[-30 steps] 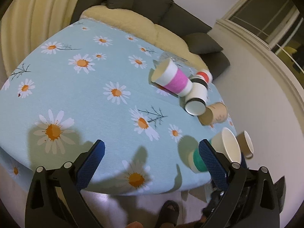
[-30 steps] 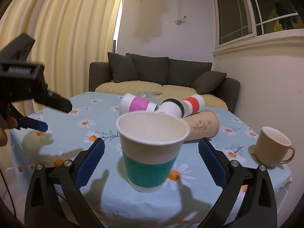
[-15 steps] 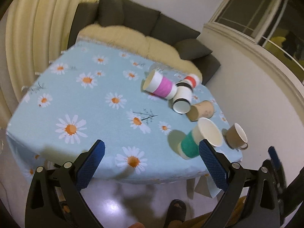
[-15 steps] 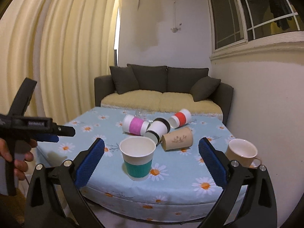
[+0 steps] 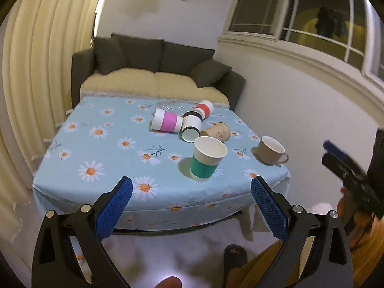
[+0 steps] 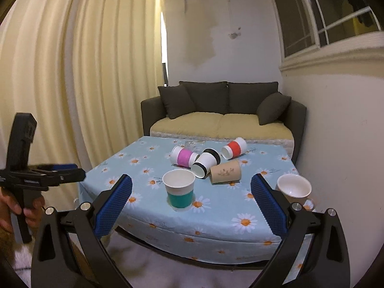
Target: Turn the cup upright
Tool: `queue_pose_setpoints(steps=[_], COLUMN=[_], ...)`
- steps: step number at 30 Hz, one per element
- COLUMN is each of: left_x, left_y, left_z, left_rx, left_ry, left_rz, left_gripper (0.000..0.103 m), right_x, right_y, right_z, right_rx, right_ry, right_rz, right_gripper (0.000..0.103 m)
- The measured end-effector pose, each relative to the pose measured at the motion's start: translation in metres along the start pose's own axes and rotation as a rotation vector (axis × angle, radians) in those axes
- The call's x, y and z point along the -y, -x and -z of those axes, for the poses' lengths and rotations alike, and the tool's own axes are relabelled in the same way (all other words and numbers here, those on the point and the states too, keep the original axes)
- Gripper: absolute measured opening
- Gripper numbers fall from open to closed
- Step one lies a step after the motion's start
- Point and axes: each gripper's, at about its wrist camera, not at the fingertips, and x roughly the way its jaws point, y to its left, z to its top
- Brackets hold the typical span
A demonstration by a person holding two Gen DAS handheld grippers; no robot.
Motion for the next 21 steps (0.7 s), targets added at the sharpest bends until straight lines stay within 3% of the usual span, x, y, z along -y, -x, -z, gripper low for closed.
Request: queue_pose_setpoints(steps=[9,21], left_x=[0.023,0.021], left_y=[0.006,-0.013], left_z=[0.017,0.032], left_rx=[0.015,-0.011], left_ry=[-0.096,-0.106], left_rz=[-0.099,-0.098], left_gripper=[0.096,0.096], right_x=[0.011,0.018], right_y=[-0.001,-0.015], right_z=[0.019,0.041], right_rx=[-0.024,-0.063], right_ry=[-0.014,-0.062], right_rz=[0.009,-0.011], right_gripper=[0.098,0.098])
